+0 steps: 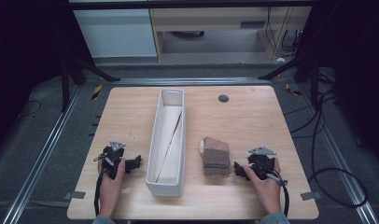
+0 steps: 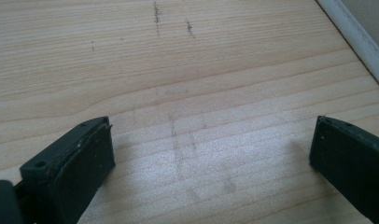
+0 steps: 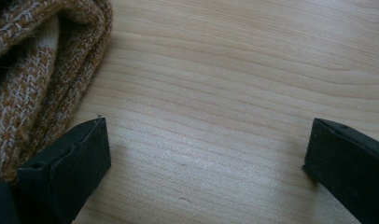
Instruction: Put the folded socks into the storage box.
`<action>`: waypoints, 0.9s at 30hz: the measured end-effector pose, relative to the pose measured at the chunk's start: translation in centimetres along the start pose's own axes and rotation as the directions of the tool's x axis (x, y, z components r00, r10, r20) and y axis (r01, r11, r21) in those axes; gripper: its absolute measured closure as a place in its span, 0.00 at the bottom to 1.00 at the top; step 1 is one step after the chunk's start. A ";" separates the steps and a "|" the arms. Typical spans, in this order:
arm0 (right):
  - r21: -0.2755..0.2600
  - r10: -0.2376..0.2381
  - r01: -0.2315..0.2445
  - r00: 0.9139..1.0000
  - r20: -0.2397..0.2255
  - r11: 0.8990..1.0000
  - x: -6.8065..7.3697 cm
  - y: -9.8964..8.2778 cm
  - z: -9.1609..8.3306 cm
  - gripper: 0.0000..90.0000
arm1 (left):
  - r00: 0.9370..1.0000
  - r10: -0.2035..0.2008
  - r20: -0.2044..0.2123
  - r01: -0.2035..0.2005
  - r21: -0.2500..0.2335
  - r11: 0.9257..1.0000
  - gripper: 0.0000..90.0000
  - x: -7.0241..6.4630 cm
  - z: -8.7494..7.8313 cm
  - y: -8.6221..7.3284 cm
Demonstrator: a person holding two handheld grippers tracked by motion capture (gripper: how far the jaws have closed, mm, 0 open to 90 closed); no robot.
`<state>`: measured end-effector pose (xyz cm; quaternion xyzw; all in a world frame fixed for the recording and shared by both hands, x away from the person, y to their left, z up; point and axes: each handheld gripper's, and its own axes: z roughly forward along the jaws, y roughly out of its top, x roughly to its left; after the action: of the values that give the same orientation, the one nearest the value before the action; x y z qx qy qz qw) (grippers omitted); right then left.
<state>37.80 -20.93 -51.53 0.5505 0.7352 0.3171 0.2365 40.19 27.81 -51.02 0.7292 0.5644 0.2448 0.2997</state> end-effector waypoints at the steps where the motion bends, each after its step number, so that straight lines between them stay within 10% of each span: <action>1: 0.000 0.001 -0.001 1.000 0.001 1.000 0.0 0.0 0.0 0.01 | 1.000 0.001 0.000 -0.001 0.000 1.000 0.00 0.0 0.0 0.0; 16: -0.008 -0.009 0.009 1.000 -0.012 1.000 0.1 0.0 -0.8 0.08 | 1.000 0.004 0.008 -0.004 0.000 1.000 0.00 0.1 0.0 0.0; 27: -0.038 -0.134 0.132 0.989 -0.064 0.991 1.7 1.7 -5.5 0.10 | 1.000 0.008 0.007 -0.008 0.001 1.000 0.00 0.1 0.0 0.0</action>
<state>34.62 -20.09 -46.53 0.4851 0.7724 0.3310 0.2417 40.16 27.91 -51.02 0.7324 0.5606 0.2434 0.3002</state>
